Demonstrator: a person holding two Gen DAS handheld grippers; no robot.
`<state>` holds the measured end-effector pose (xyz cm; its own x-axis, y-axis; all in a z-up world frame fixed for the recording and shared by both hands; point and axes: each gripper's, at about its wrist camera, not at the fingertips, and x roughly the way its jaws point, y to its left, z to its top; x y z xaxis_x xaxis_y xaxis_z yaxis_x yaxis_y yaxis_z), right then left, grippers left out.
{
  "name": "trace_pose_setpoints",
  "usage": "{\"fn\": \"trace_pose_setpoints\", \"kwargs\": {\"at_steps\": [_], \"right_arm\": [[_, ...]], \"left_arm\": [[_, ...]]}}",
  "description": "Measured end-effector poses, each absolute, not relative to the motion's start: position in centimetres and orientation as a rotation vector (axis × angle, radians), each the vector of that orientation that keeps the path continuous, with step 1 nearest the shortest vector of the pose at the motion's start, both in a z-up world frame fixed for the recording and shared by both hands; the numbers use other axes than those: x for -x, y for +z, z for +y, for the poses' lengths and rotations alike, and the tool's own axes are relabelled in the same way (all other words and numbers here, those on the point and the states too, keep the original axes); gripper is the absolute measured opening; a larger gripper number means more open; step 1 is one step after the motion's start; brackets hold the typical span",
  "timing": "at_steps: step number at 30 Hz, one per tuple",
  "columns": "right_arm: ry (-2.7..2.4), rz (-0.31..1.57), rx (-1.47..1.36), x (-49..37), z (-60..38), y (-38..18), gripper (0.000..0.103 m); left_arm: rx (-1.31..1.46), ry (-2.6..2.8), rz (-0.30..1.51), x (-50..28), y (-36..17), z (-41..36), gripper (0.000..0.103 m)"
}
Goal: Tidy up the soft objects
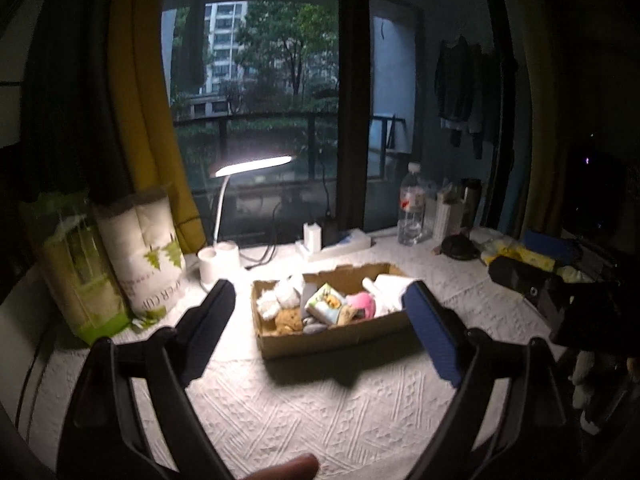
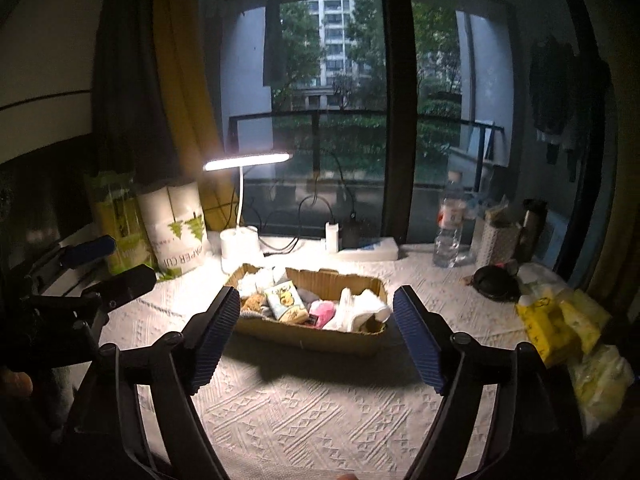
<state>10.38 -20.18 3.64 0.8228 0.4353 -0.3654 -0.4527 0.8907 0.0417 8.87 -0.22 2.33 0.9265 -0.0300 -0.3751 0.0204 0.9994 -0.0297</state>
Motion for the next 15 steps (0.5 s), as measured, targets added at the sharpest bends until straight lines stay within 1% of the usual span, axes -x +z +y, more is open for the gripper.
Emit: {"fn": "trace_pose_setpoints", "kwargs": {"at_steps": [12, 13, 14, 15], "right_arm": [[0.439, 0.277, 0.042, -7.5, -21.6, 7.1, 0.082], [0.438, 0.270, 0.044, -7.2, -21.7, 7.3, 0.082], [0.437, 0.265, 0.044, -7.0, -21.9, 7.4, 0.083], [0.436, 0.260, 0.045, -6.8, -22.0, 7.6, 0.083]], "left_arm": [[0.010, -0.028, 0.291, -6.6, 5.7, -0.6, 0.089], [0.007, -0.025, 0.281, -6.4, 5.9, -0.6, 0.091], [0.003, -0.022, 0.271, -6.1, 6.2, -0.6, 0.095], [0.003, -0.021, 0.264, -5.9, 6.4, -0.6, 0.097]]}}
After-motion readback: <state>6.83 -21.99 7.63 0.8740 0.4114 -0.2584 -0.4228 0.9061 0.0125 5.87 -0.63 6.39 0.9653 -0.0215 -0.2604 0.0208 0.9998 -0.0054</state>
